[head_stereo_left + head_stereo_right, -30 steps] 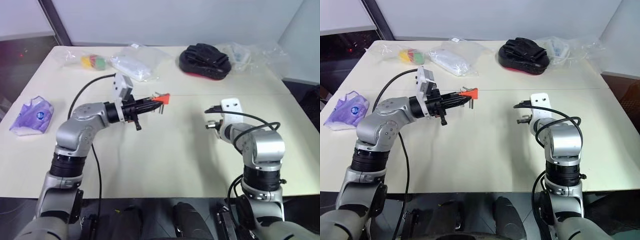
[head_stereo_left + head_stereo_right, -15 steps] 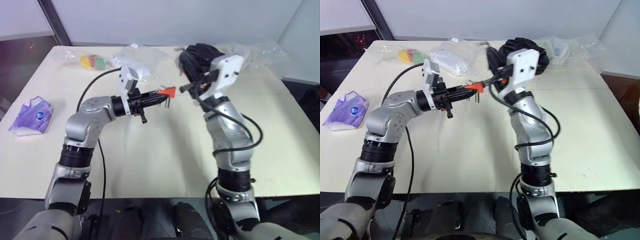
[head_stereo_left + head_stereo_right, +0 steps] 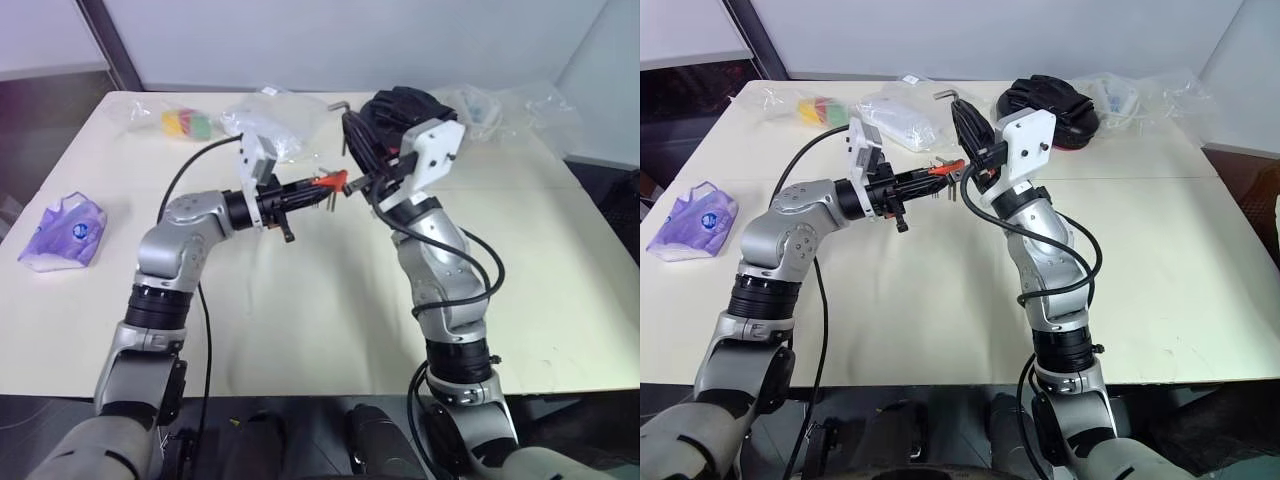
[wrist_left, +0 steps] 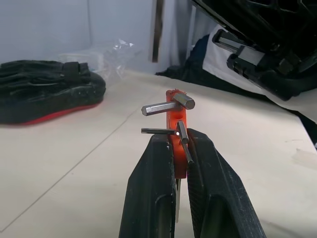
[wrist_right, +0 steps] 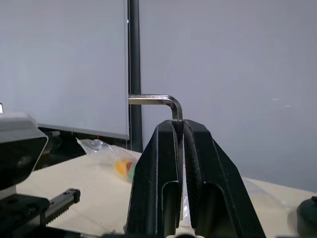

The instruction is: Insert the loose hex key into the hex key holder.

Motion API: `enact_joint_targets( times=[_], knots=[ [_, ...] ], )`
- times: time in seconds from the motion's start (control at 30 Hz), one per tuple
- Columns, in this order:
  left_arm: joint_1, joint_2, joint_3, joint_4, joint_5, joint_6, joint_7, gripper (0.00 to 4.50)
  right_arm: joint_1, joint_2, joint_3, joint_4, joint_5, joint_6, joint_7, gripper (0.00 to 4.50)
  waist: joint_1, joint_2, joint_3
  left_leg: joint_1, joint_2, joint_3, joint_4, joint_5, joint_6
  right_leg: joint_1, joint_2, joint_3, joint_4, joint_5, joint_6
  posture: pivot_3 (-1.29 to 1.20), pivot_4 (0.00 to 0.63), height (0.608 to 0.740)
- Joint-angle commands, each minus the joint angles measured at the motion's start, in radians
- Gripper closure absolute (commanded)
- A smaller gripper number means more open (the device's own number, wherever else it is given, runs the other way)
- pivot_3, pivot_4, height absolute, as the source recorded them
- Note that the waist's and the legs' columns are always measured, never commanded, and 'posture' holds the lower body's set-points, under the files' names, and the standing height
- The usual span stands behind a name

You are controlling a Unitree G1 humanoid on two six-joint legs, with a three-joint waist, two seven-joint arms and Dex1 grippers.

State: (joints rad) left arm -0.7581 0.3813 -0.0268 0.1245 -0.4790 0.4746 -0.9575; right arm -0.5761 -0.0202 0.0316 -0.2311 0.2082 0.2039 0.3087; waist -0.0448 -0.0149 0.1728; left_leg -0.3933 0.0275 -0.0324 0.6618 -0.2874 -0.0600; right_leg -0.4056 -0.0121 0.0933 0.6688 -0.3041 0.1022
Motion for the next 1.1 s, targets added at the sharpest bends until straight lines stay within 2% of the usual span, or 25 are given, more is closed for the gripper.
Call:
enact_joint_targets(
  times=[0.03, 1.1],
  knots=[
    [-0.031, -0.006, 0.012, -0.001, 0.005, -0.031, 0.000, 4.50, 0.000, -0.010, 0.010, -0.046, 0.022, 0.001, 0.012, 4.41, 0.000, 0.000, 0.000, 0.000, 0.000, 0.000, 0.000, 0.000, 0.000, 0.000, 0.000, 0.000, 0.000, 0.000, 0.000, 0.00, 0.150, 0.740],
    [-0.033, -0.019, 0.023, 0.007, 0.008, -0.045, 0.010, 4.50, 0.032, -0.042, 0.021, -0.076, 0.029, 0.045, 0.009, 4.41, 0.000, 0.000, 0.000, 0.000, 0.000, 0.000, 0.000, 0.000, 0.000, 0.000, 0.000, 0.000, 0.000, 0.000, 0.000, 0.00, 0.150, 0.740]
  ],
)
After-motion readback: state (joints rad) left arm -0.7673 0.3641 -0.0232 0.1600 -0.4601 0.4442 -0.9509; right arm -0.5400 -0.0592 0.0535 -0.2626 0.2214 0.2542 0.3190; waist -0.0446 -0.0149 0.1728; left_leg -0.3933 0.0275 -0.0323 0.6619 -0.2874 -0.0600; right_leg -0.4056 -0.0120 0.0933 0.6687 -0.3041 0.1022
